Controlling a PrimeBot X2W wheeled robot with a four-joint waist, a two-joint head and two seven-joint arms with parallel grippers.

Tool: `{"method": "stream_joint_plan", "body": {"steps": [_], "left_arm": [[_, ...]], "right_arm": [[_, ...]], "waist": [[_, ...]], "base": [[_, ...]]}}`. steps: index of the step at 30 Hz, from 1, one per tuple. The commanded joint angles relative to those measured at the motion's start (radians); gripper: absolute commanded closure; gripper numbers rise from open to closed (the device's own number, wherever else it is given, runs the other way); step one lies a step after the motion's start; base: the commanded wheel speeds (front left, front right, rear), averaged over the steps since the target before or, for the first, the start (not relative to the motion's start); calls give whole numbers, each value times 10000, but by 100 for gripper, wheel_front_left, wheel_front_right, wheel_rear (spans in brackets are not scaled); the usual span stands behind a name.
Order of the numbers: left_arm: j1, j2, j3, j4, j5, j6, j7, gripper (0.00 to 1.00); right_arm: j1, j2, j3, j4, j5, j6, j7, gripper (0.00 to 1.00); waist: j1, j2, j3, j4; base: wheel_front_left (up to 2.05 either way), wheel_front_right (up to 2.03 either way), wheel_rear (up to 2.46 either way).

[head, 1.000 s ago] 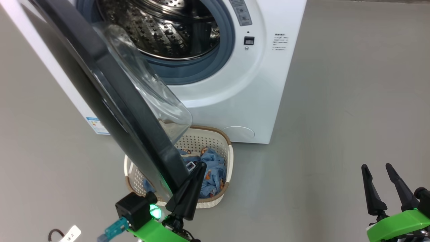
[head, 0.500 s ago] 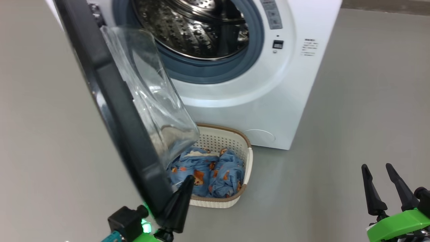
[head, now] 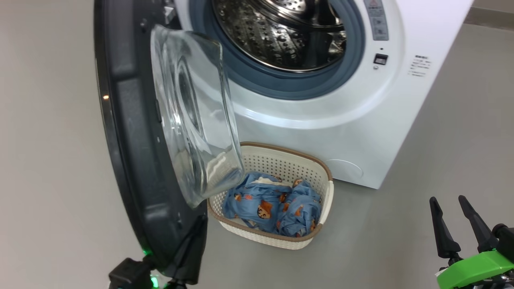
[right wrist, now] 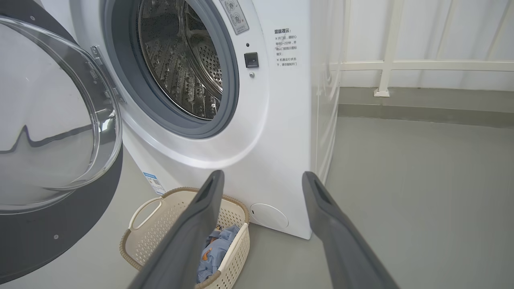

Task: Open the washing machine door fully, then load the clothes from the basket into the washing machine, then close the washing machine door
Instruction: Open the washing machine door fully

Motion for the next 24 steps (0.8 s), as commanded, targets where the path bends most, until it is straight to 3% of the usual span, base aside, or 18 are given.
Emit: {"method": "stream_joint_plan", "body": {"steps": [1,10,24], "left_arm": [[-89,174,634,-229,142,162,-65,100],[-42,422,1747,107,552,733,-65,100],[-656,963,3224,739,725,1269,-65,100]], "right_arm": [[51,-179,250,-204,-99,16,-122,0],[124,-117,389,-143,-61,16,-122,0],[130,-95,450,-193,-105,16,-122,0]], "waist": [[0,-1,-71,243],[0,-1,-237,510],[0,-1,-153,473]], "base": [[0,0,0],[0,0,0],[0,0,0]]}}
